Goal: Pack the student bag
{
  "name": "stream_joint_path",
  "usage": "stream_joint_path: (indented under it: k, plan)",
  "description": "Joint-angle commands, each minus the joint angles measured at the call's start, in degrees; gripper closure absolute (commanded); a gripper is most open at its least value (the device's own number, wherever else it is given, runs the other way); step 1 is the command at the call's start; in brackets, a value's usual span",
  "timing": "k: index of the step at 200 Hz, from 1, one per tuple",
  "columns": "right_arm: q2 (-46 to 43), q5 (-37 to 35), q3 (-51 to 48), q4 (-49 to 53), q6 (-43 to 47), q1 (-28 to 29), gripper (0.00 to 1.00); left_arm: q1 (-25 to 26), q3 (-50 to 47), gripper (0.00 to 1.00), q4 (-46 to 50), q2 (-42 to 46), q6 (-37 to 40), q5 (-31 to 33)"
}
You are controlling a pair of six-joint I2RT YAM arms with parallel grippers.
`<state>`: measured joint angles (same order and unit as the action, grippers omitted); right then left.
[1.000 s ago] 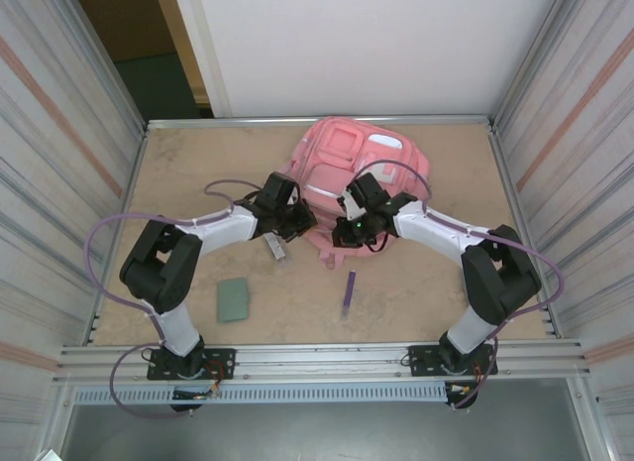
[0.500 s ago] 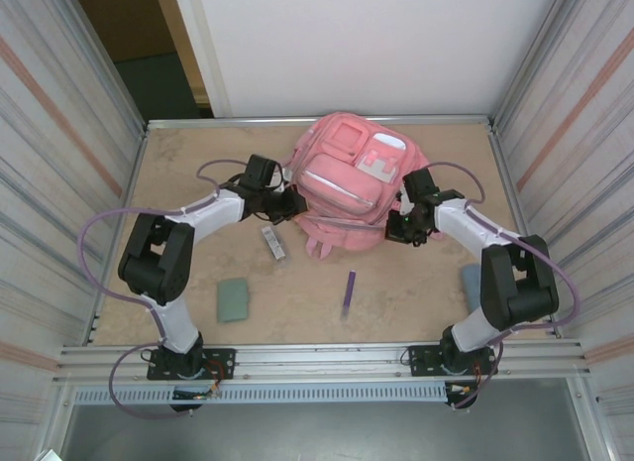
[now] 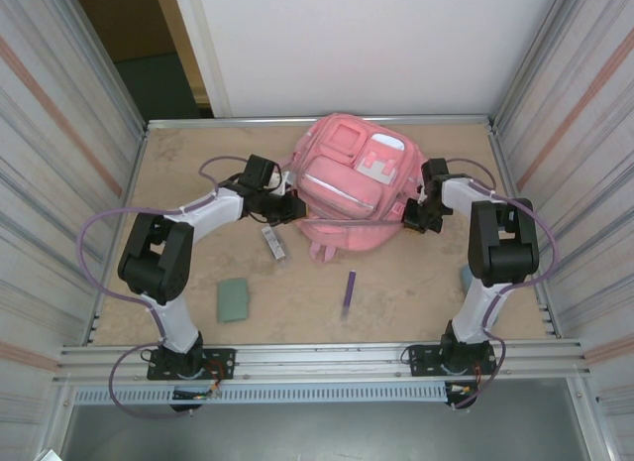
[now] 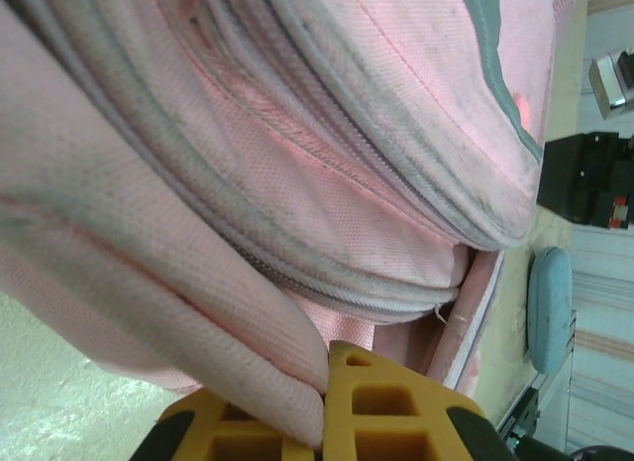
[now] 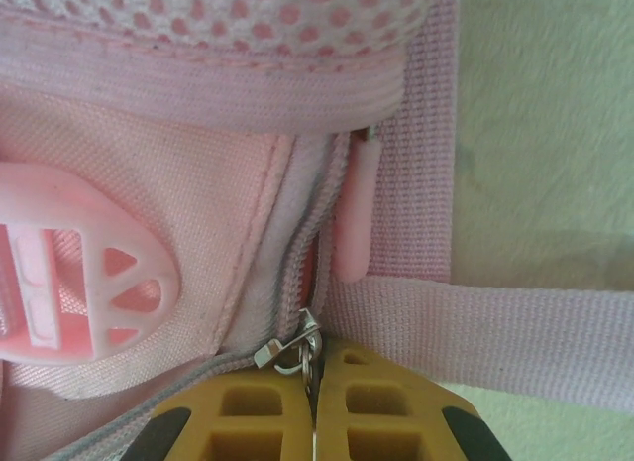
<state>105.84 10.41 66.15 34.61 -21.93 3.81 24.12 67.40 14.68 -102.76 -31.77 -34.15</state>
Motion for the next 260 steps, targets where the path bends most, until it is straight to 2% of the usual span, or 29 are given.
stream_joint_path:
  k: [1,28,40,60,87,115,150,166,195,207,223,230,238,242,260]
  plan:
    - [2.1,-9.9,0.6,-1.0,0.8,-3.8,1.0,-0.8,0.1,1.0,4.5,3.7,7.2,-1.3]
    - [1.4,-12.3,0.6,-1.4,3.3,-3.9,0.98,-0.4,-1.4,1.0,5.6,6.3,10.0,1.6]
    - [0.9,-9.7,0.6,-1.6,6.6,-3.8,0.98,-0.3,-1.8,1.0,5.6,6.7,10.4,1.9]
    - [-0.1,-5.7,1.0,0.4,14.0,-2.5,0.91,-0.2,-1.3,1.0,6.7,6.6,10.8,2.1]
    - [1.4,-9.8,3.3,7.4,20.8,-1.5,0.89,-0.1,1.6,1.0,10.7,5.7,11.0,3.2]
    - [1.9,-9.1,4.6,9.7,25.7,-2.1,0.88,-0.2,4.2,1.0,16.1,5.0,15.3,1.8]
    - [3.5,-14.2,7.5,7.8,26.1,-3.1,0.89,-0.2,4.0,1.0,18.9,4.8,19.9,1.8]
    - [5.3,-16.2,8.8,6.3,25.8,-3.6,0.85,-0.2,3.1,1.0,18.9,4.8,21.3,1.2]
    - [5.7,-14.8,10.1,7.1,25.6,-3.7,0.78,-0.2,2.6,1.0,19.5,5.2,24.0,1.2]
    - [3.9,-11.8,9.2,6.9,25.0,-3.6,0.74,-0.2,2.9,1.0,19.4,5.7,25.5,-1.0]
    - [0.3,-11.9,6.6,5.6,22.9,-2.6,0.7,0.1,3.6,1.0,20.1,7.2,26.8,-2.7]
    - [-1.3,-12.3,5.7,5.2,21.3,-2.3,0.69,0.3,4.3,0.92,20.8,7.8,27.1,-3.1]
    - [-3.2,-11.9,4.8,4.8,19.3,-2.2,0.67,0.7,5.3,0.74,21.8,8.9,27.7,-3.3]
    - [-4.2,-11.7,4.5,4.7,18.4,-2.3,0.66,0.9,5.7,0.68,22.3,9.4,28.1,-3.1]
    - [-9.0,-12.5,2.5,4.2,15.5,-1.7,0.64,3.3,7.8,0.61,24.2,11.9,31.2,0.0]
